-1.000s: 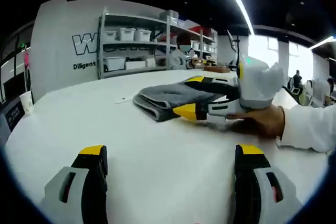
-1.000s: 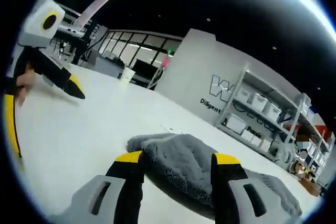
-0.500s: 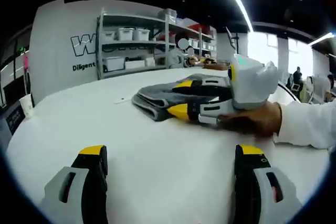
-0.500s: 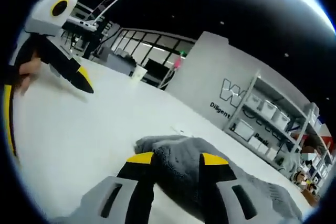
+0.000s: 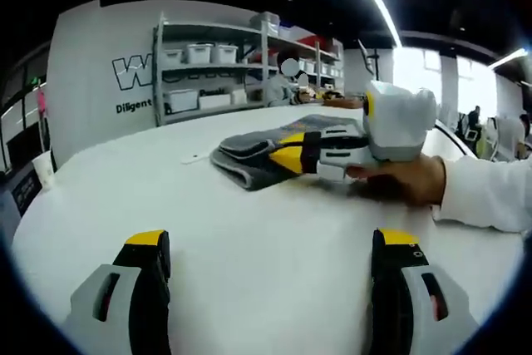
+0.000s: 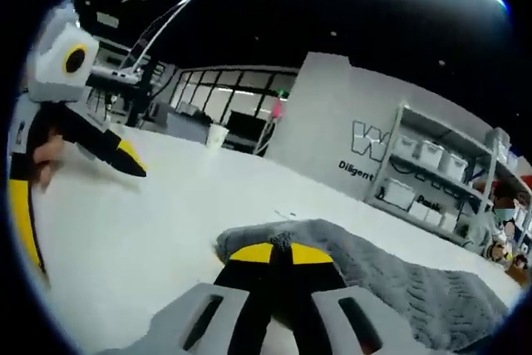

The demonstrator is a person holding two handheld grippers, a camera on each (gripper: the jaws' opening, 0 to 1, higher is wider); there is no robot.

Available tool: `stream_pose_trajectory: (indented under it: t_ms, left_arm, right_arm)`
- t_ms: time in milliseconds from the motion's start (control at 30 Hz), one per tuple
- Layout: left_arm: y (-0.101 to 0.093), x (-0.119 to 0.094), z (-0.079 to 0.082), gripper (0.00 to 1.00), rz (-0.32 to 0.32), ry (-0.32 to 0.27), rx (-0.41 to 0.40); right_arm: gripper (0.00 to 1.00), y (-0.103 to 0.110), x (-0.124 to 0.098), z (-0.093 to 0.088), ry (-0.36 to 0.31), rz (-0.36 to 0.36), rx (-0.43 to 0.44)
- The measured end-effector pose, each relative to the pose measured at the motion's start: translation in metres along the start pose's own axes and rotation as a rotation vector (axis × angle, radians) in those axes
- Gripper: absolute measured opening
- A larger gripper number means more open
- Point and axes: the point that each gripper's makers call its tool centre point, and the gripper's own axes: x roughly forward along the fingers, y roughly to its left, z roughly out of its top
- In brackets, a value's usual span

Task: Open the folded towel by lifting each exposed corner and separating the folded layers until the towel lies flat within the target outline without major curled edges

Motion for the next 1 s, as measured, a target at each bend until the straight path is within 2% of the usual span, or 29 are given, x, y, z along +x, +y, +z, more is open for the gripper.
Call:
stream_pose_trajectory:
  t_ms: [100, 767, 1000]
  left_arm:
    - [0.0, 0.0, 0.0, 1.0, -0.001, 0.0, 0.001]
    - [0.0, 0.0, -0.001, 1.0, -0.006, 0.004, 0.001]
    - [0.0, 0.0, -0.002, 1.0, -0.006, 0.006, 0.0]
  right_arm:
    - [0.0, -0.006, -0.001, 0.0, -0.008, -0.013, 0.032]
    - [0.0, -0.043, -0.013, -0.007, -0.022, -0.104, 0.095]
    - [0.0, -0.069, -0.022, -0.015, -0.019, -0.161, 0.111]
